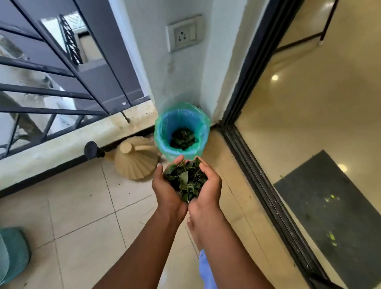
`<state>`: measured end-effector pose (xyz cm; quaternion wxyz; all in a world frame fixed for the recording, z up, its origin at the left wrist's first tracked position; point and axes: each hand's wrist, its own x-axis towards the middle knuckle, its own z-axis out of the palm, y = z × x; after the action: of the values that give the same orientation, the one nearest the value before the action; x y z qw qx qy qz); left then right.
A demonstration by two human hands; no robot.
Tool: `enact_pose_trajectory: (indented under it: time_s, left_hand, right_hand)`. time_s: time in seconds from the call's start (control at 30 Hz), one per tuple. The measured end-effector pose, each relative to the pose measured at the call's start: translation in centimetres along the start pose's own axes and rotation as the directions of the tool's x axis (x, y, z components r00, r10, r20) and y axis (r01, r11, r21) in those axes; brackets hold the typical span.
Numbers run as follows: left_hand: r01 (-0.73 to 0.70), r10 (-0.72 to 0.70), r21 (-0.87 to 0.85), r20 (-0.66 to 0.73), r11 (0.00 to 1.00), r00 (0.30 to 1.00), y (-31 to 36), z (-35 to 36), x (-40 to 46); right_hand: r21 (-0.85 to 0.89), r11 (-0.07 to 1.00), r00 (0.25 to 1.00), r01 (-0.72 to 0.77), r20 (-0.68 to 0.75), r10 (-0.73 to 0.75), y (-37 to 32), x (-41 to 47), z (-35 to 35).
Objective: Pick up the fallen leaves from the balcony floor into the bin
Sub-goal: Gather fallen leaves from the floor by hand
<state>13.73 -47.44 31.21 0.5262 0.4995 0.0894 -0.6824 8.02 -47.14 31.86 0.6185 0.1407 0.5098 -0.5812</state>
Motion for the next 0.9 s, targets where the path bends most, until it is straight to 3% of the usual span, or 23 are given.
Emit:
enact_pose_trajectory:
  time_s: [0.1, 0.27, 0.43, 0.63, 0.77, 0.9]
  left_hand:
    - [0.023, -0.023, 0.019, -0.012, 1.0, 1.0, 1.4, 1.2, 6.1]
    - [0.027, -0.023, 0.102, -0.041, 0.994, 0.999, 2.9, 4.5, 14.2]
    - [0.066, -0.036, 0.219, -0.138, 0.973, 0.99, 4.0, 7.2, 19.4]
    - [0.121, -0.076, 0.185, -0.233, 0.975, 0.969, 5.1, 9.7, 20.4]
    - [0.123, -0.095, 0.136, -0.193, 0.983, 0.977, 5.6, 10.2, 19.6]
    - [0.101, -0.063, 0.306, -0.132, 0.947, 0.989, 5.6, 8.4, 18.6]
  right_hand:
    - [-0.03, 0.997, 0.997, -0.073, -0.016, 0.073, 0.3, 6.5, 2.7]
    - [-0.189, 0.974, 0.981, -0.126, -0.17, 0.094, 0.0, 15.6, 6.2]
    - [-0.253, 0.941, 0.969, -0.225, -0.154, 0.191, -1.5, 21.6, 9.1]
    - [-0.275, 0.896, 0.936, -0.347, -0.166, 0.312, -2.5, 24.4, 10.6]
    - [-0.265, 0.9, 0.936, -0.346, -0.158, 0.313, -3.1, 24.4, 10.8]
    - [-0.45, 0.86, 0.971, -0.24, -0.089, 0.224, -4.1, 22.5, 9.5]
